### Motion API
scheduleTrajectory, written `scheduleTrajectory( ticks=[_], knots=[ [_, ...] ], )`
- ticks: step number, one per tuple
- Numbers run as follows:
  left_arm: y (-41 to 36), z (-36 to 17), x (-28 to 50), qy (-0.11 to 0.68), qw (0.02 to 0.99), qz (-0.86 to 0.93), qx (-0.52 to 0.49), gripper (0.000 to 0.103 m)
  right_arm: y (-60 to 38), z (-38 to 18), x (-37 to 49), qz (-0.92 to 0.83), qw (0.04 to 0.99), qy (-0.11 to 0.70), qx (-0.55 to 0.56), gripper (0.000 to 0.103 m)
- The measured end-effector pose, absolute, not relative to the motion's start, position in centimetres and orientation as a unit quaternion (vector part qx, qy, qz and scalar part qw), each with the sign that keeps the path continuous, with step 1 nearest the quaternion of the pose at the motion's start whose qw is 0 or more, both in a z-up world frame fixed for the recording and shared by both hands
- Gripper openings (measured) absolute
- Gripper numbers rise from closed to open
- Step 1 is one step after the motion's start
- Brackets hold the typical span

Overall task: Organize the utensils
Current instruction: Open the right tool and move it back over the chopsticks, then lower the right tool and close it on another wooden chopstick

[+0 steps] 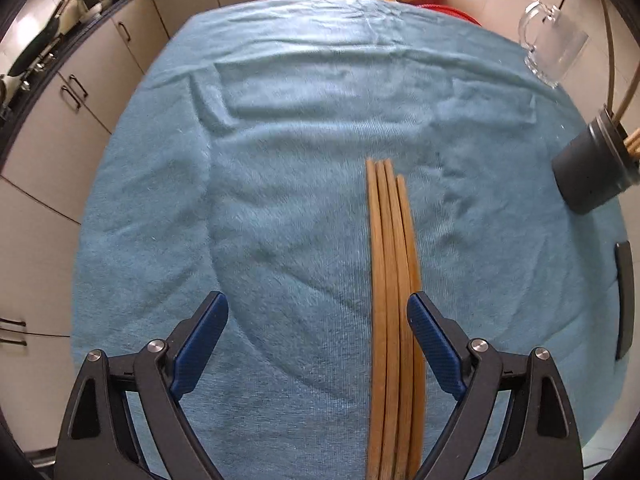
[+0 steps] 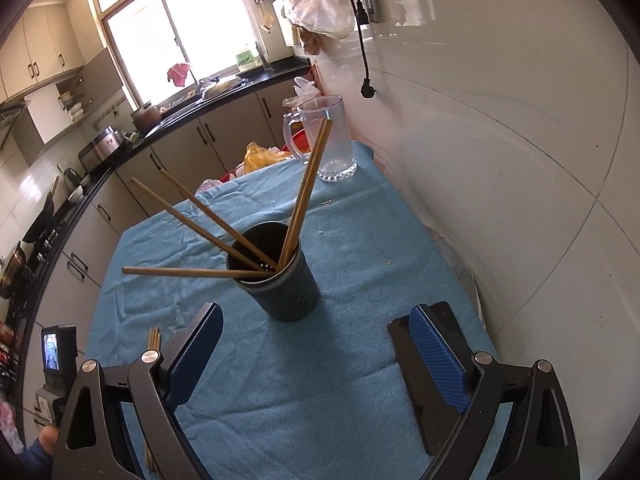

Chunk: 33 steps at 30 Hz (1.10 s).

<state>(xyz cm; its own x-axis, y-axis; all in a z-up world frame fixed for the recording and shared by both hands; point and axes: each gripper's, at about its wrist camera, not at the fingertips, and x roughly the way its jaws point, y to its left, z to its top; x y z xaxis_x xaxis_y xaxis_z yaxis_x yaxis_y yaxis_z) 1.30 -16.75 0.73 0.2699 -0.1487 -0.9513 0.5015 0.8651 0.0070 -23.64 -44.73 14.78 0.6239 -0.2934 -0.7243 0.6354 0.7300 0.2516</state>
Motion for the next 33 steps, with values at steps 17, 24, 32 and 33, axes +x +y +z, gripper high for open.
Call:
scheduleTrajectory(
  ticks=[17, 24, 32, 33],
  knots=[
    [-8.7, 0.1, 0.5, 0.575, 0.792, -0.161, 0.132, 0.092, -37.2, 12.4, -18.7, -0.174, 0.875, 0.397, 0.216, 0.097],
    [-6.9, 0.3, 0.1, 0.570, 0.792, -0.170, 0.134, 0.082, -32.5, 9.3, -13.1, -0.094, 0.865, 0.436, 0.231, 0.082],
    [-6.8, 0.9, 1.2, 0.563, 0.797, -0.173, 0.135, 0.055, -28.8, 4.6, -7.2, -0.040, 0.834, 0.496, 0.238, 0.048],
    [-6.5, 1.0, 1.2, 0.563, 0.797, -0.174, 0.133, 0.053, -28.4, 3.9, -6.6, -0.039, 0.831, 0.504, 0.232, 0.047]
  ],
)
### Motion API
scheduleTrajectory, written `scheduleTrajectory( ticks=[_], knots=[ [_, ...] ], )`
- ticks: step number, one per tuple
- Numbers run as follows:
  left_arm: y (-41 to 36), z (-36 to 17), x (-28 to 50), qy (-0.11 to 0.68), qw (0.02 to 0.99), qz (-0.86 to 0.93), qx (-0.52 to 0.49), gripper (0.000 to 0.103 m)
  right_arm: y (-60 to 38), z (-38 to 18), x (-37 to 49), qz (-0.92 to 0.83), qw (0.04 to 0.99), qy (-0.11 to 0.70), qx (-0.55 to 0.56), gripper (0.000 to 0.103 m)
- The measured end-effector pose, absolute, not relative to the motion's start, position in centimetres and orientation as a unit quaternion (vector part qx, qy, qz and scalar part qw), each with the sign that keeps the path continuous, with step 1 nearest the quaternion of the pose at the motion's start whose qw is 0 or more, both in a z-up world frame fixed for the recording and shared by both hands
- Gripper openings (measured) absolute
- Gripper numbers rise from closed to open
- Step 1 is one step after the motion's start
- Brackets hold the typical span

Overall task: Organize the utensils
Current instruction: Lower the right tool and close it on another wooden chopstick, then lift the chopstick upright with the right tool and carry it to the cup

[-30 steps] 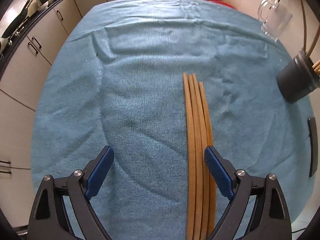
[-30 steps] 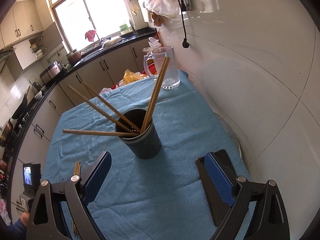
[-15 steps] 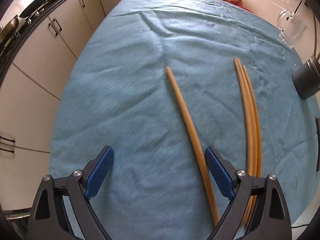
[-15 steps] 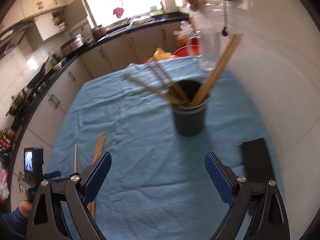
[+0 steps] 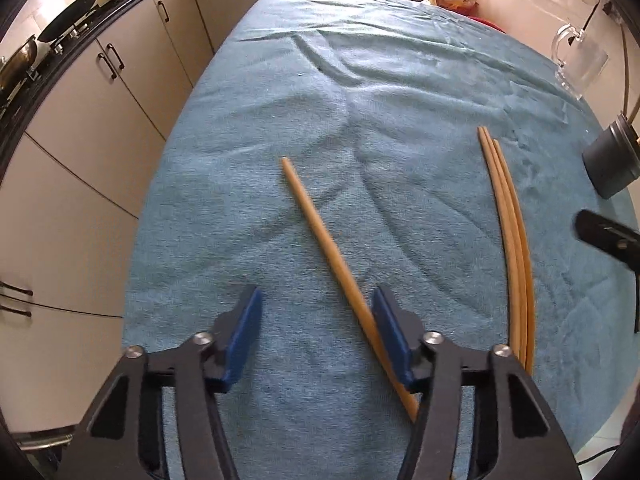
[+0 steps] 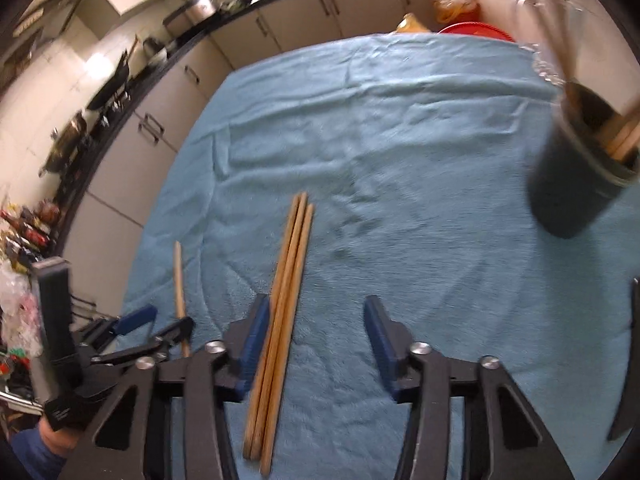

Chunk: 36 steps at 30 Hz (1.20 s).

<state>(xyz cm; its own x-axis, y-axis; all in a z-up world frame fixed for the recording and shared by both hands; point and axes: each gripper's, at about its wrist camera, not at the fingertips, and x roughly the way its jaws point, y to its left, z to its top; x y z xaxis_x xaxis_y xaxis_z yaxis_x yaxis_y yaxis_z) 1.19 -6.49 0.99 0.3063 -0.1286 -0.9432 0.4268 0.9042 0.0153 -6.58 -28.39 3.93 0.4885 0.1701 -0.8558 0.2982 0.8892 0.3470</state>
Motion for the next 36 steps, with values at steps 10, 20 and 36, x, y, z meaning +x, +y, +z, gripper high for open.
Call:
scheduleTrajectory(
  ticks=[10, 20, 36],
  knots=[
    [-6.3, 1.1, 1.2, 0.557, 0.799, -0.183, 0.135, 0.052, -26.2, 1.1, -3.1, -0.057, 0.816, 0.544, 0.190, 0.029],
    [-7.4, 0.9, 2.2, 0.557, 0.799, -0.182, 0.136, 0.060, -25.6, 0.7, -0.9, -0.078, 0.806, 0.562, 0.171, 0.025],
    [-8.2, 2.2, 2.7, 0.547, 0.802, -0.222, 0.090, 0.006, -28.1, 2.9, -2.1, -0.059, 0.823, 0.533, 0.186, 0.007]
  ],
)
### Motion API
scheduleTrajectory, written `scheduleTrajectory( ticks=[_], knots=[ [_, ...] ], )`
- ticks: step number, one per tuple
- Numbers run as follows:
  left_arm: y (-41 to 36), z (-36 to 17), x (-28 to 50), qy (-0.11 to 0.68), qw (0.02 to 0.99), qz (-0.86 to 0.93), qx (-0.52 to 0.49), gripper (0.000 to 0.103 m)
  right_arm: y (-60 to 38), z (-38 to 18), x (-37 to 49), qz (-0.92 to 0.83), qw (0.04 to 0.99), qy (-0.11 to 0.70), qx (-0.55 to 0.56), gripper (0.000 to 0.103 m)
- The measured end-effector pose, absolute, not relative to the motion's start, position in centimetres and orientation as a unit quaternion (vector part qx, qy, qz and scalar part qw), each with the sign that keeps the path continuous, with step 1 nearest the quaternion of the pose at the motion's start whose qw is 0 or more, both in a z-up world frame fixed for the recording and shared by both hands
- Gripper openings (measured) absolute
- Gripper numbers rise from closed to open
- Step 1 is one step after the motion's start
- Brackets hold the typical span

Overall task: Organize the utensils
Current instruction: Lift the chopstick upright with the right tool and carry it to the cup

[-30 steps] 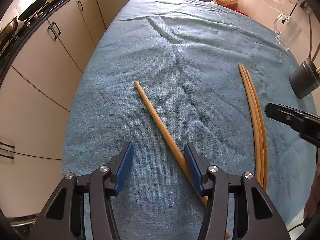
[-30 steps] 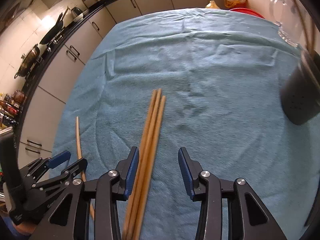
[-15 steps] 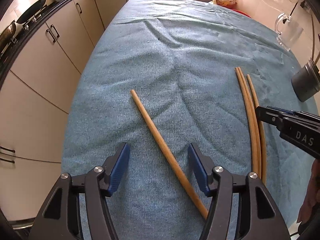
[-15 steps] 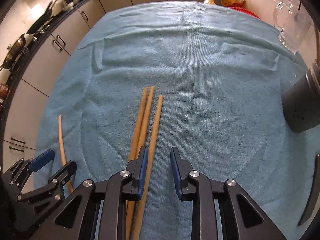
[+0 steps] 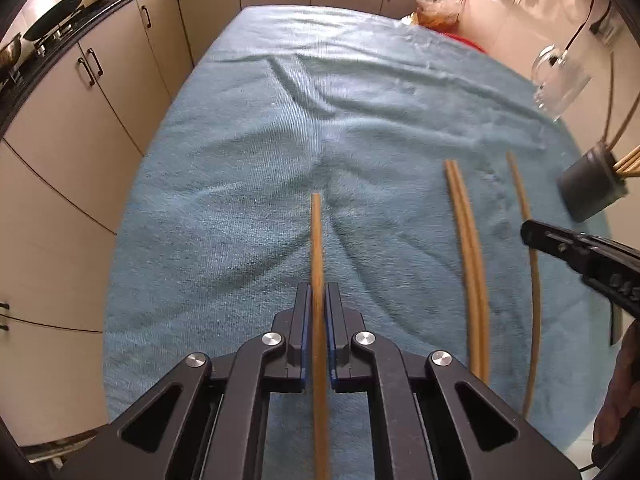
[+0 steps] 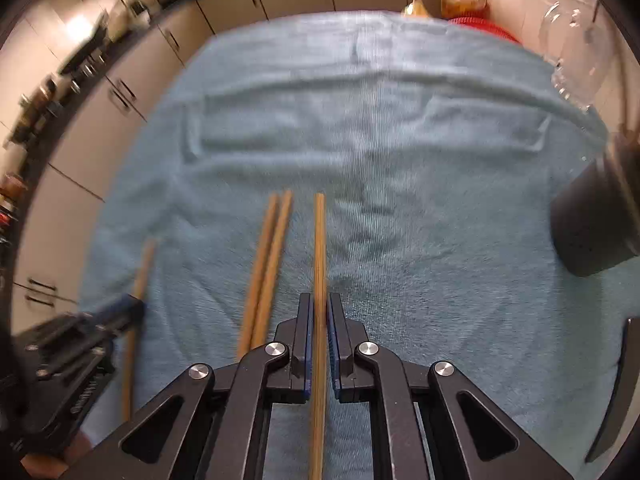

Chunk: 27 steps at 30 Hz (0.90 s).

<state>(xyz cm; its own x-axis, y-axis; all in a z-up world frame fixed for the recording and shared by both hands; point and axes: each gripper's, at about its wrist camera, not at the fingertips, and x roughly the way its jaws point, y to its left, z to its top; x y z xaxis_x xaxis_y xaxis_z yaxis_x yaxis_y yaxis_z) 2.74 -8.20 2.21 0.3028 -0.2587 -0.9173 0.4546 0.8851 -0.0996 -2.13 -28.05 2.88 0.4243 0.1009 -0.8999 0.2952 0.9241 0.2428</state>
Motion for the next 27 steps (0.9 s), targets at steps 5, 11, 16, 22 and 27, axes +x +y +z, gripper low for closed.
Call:
scheduleTrajectory(
  ticks=[5, 11, 16, 22, 27],
  knots=[
    [-7.8, 5.8, 1.5, 0.511, 0.822, -0.244, 0.055, 0.006, -28.2, 7.3, -4.7, -0.050, 0.865, 0.464, 0.185, 0.007],
    [-7.6, 9.9, -0.2, 0.468, 0.847, -0.250, 0.041, 0.006, -28.5, 11.8, -8.0, -0.054, 0.901, 0.392, 0.179, 0.007],
    [-7.9, 12.3, -1.7, 0.445, 0.858, -0.254, 0.038, 0.006, -27.7, 14.1, -10.8, -0.054, 0.918, 0.357, 0.167, 0.007],
    [-8.5, 14.4, -3.2, 0.426, 0.868, -0.253, 0.039, 0.006, -28.1, 16.0, -12.5, -0.049, 0.928, 0.329, 0.167, 0.007],
    [-9.3, 16.1, -4.0, 0.410, 0.876, -0.252, 0.040, 0.006, -29.2, 17.4, -13.8, -0.042, 0.934, 0.312, 0.171, 0.007]
  ],
)
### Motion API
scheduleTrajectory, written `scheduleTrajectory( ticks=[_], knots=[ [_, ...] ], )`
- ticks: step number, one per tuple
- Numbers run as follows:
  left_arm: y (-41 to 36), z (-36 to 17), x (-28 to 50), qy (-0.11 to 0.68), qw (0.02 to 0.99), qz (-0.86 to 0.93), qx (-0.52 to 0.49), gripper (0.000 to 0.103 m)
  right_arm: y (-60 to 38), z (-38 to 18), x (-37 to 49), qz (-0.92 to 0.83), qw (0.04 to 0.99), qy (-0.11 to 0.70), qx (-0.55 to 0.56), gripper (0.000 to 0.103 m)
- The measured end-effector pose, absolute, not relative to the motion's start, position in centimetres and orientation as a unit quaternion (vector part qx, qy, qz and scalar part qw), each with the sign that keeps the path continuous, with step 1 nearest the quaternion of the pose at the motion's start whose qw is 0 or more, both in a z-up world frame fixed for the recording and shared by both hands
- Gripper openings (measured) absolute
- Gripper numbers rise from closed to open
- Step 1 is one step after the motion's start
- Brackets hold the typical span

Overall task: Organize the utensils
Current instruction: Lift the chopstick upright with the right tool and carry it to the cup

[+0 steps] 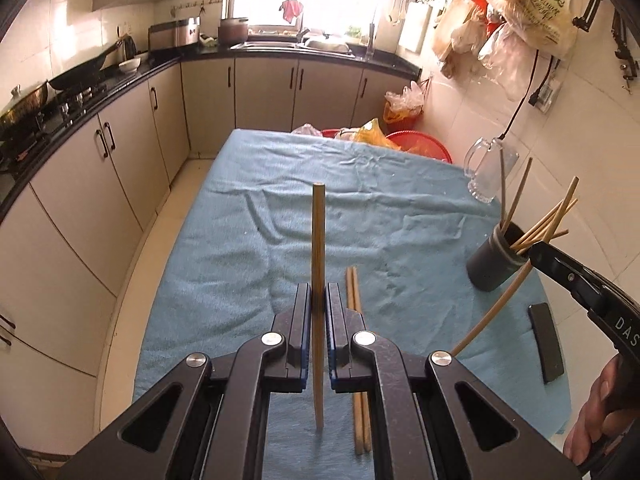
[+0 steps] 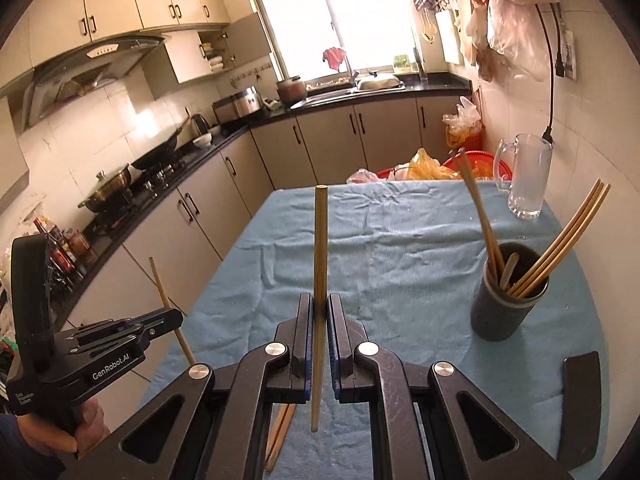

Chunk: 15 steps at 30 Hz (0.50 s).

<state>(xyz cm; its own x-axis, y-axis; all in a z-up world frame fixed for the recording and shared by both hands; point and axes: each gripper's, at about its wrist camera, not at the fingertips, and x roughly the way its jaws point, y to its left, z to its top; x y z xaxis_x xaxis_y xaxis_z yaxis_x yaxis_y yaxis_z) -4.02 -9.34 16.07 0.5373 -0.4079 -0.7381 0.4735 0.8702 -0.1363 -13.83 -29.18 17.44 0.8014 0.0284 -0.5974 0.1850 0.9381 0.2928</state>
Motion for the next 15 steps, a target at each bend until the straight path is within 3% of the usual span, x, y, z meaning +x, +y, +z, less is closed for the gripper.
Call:
scheduleTrajectory(
  ticks=[15],
  knots=[
    [-13.5, 20.3, -6.3, 0.376, 0.880, -0.285, 0.048, 0.006, -32.8, 21.0, -18.5, -0.053, 0.946, 0.263, 0.183, 0.007]
  ],
)
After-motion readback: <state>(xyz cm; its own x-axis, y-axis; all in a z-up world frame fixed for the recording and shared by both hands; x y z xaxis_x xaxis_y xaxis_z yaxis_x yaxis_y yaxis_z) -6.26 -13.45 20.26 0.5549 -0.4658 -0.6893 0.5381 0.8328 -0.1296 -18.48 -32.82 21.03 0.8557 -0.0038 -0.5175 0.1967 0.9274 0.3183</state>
